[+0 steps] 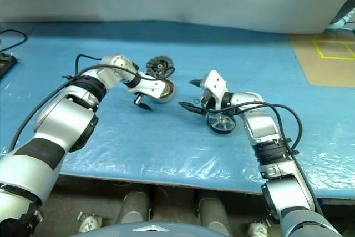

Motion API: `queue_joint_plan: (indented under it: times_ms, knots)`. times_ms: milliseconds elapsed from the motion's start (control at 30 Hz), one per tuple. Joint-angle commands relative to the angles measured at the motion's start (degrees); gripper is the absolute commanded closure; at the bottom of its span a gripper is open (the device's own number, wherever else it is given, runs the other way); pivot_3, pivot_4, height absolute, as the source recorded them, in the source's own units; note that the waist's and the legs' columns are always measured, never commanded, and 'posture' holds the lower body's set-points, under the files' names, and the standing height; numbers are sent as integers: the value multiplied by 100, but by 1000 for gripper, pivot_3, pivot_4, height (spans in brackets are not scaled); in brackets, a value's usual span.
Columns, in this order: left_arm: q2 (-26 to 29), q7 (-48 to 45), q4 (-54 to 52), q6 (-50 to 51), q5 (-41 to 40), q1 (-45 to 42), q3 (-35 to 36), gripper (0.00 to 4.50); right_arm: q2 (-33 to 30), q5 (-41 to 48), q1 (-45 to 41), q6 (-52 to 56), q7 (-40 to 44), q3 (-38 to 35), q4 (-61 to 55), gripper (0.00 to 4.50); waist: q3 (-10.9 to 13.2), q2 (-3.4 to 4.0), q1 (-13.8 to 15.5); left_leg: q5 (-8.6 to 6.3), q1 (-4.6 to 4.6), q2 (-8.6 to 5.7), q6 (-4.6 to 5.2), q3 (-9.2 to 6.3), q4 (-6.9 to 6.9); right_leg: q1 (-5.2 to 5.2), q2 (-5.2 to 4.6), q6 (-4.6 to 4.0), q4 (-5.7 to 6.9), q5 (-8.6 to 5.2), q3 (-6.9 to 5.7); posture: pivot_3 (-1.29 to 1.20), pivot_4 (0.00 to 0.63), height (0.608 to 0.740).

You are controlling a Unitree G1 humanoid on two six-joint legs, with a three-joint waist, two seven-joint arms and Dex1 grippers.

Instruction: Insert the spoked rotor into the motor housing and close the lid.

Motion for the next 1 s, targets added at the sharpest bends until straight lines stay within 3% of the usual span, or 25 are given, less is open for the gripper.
queue_joint_plan:
  times_ms: [33,133,333,467,567,667,1000]
  knots:
    - [-19,76,22,99,66,35,-64,0,-6,15,-50,-108,-3,8,-139,8,0,0,1,0,-1,-1,0,0,0,0,-3,0,0,0,-2,0,150,740]
    - [-37,251,36,128,162,69,-136,183,-5,10,-40,-98,-23,11,-161,1,0,0,2,3,-2,-2,4,0,0,3,-9,0,0,0,-8,0,150,740]
    - [-40,833,87,187,590,138,-532,1907,36,0,-59,-83,-89,26,-207,0,0,0,-29,5,-4,-2,8,0,-3,16,-8,0,-1,-1,-9,0,150,740]
    - [-49,888,102,96,701,200,-686,1907,46,12,-87,-77,-131,12,-235,0,0,0,-26,6,27,-4,8,0,-4,33,-11,1,-1,-2,-8,0,150,740]
    - [-48,834,100,20,663,251,-677,2318,30,-6,-109,-87,-161,3,-206,0,0,0,-27,6,51,-9,8,1,-7,46,-18,2,0,-2,-7,0,150,740]
    - [-30,746,88,28,561,203,-606,2318,17,-3,-103,-95,-155,-2,-176,0,0,0,-26,6,66,-13,9,1,-14,60,-21,6,-5,-6,-7,0,150,740]
    - [0,-628,-116,172,-115,-133,-100,2318,3,-19,-140,-153,-58,37,-5,0,0,0,-21,6,63,-19,9,3,-32,58,-28,11,-14,-16,-7,0,150,740]
